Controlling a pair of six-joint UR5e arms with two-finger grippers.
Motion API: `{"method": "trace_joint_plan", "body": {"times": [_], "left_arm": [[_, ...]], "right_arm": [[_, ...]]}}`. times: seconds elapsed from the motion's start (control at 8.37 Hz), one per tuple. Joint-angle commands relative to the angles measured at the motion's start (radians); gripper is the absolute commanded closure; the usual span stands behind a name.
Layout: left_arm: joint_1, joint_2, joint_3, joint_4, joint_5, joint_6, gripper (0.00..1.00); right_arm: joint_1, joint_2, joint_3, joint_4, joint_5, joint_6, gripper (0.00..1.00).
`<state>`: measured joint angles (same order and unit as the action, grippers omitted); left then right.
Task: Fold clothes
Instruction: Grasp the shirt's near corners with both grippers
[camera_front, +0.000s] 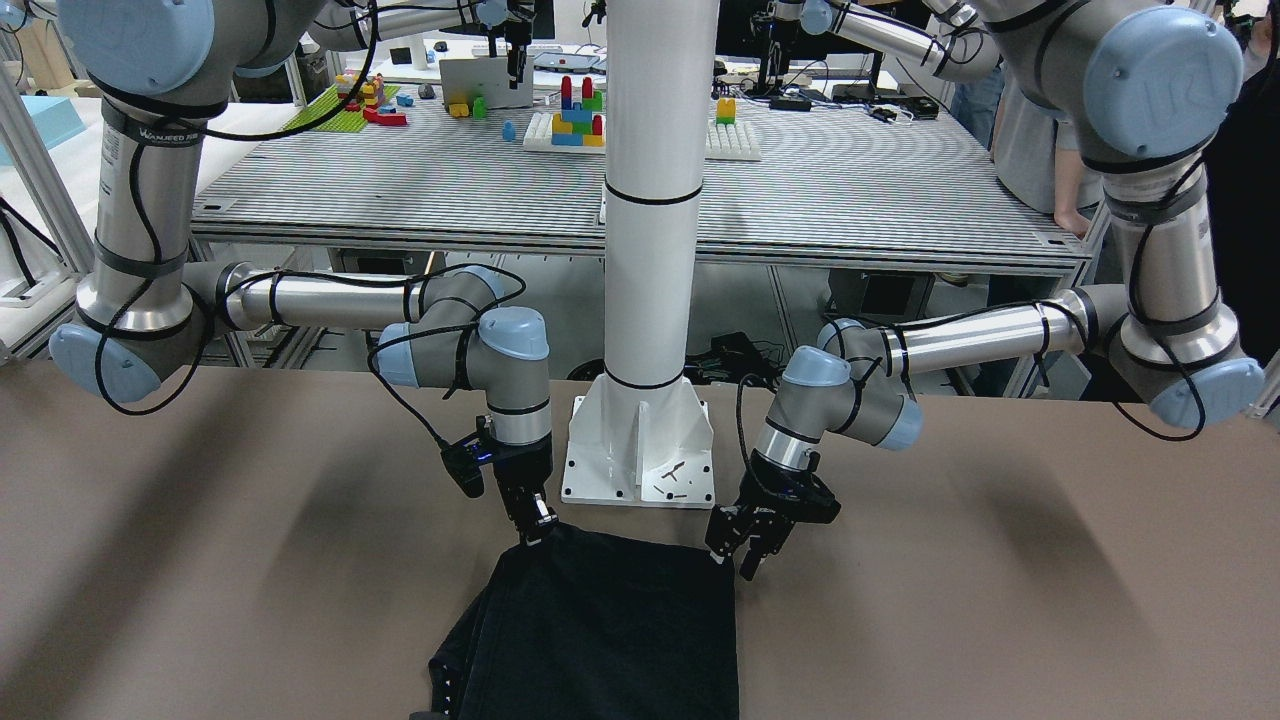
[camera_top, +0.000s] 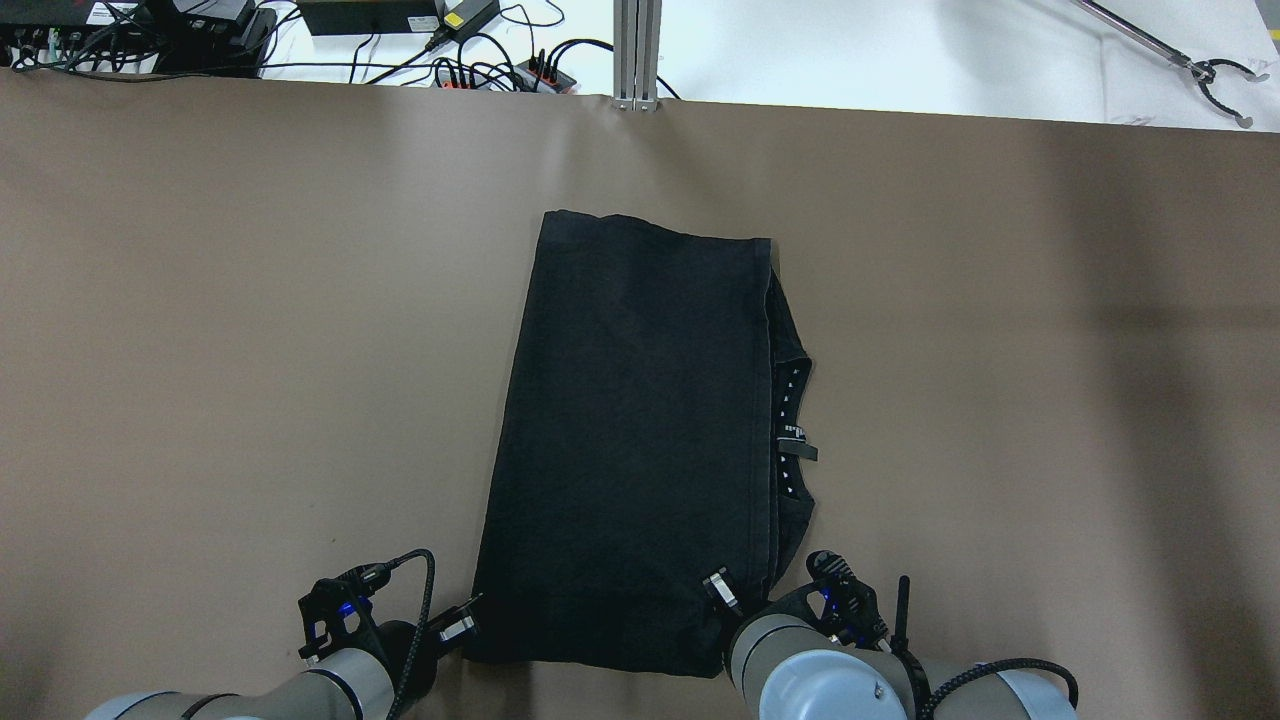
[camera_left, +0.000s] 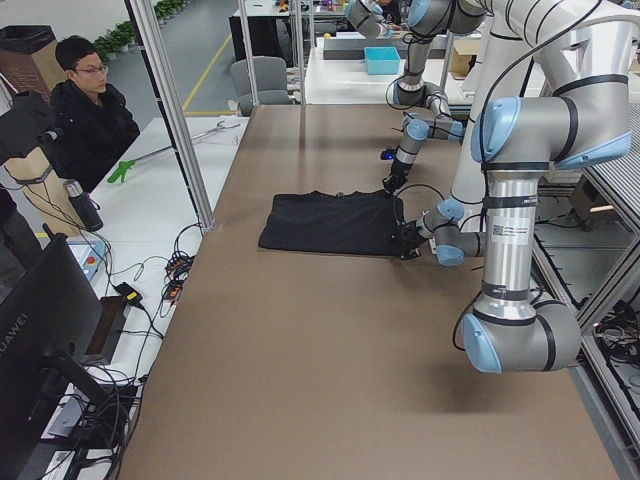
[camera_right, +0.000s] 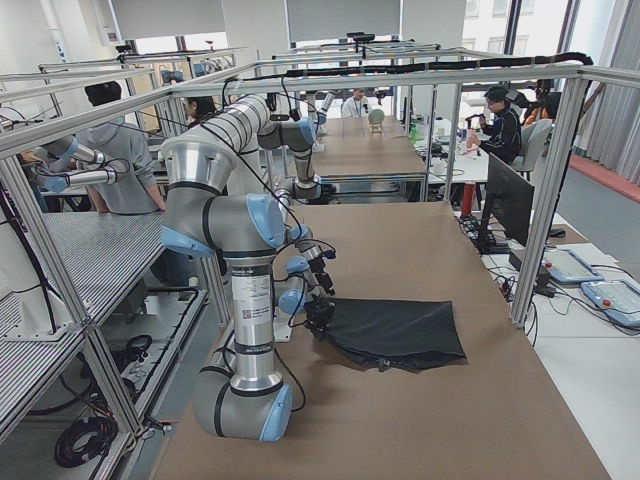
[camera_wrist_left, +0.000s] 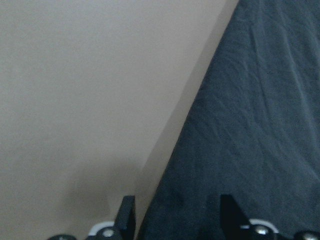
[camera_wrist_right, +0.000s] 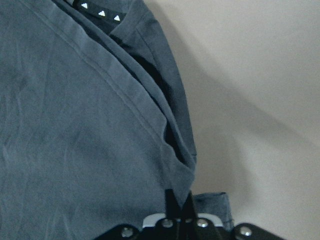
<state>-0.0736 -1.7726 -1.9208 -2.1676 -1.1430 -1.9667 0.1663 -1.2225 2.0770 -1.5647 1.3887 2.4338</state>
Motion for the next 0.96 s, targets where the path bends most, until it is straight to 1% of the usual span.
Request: {"method": "trace_joint_plan", "body": {"times": [0.0, 0.12, 0.24, 0.36, 0.48, 0.6, 0.72, 0.84], "left_arm": [[0.018, -0.002, 0.011, 0.000, 0.000, -0.039, 0.49], [0.046, -0.002, 0.016, 0.000, 0.000, -0.061, 0.57], [0.051, -0.002, 0.008, 0.000, 0.000, -0.061, 0.73], [0.051, -0.002, 0.011, 0.002, -0.004, -0.063, 0.98], [0.048, -0.001, 0.000, 0.002, -0.010, -0.063, 1.00], [0.045, 0.004, -0.054, 0.005, -0.011, -0.063, 1.00], [0.046, 0.043, -0.129, 0.008, -0.012, -0.063, 1.00], [0.046, 0.098, -0.235, 0.009, -0.026, -0.066, 1.00]], "right_arm": [[0.002, 0.000, 0.000, 0.000, 0.001, -0.001, 1.00], [0.002, 0.000, 0.000, 0.000, 0.001, 0.001, 1.00], [0.002, 0.000, 0.000, 0.000, 0.000, -0.001, 1.00], [0.004, 0.000, 0.000, 0.000, 0.000, -0.001, 1.00], [0.007, 0.000, 0.002, 0.000, 0.000, -0.001, 1.00], [0.007, 0.000, 0.009, 0.000, 0.000, 0.001, 1.00], [0.007, -0.006, 0.067, -0.002, 0.001, 0.001, 1.00], [0.007, -0.061, 0.168, -0.009, 0.003, 0.004, 1.00]]}}
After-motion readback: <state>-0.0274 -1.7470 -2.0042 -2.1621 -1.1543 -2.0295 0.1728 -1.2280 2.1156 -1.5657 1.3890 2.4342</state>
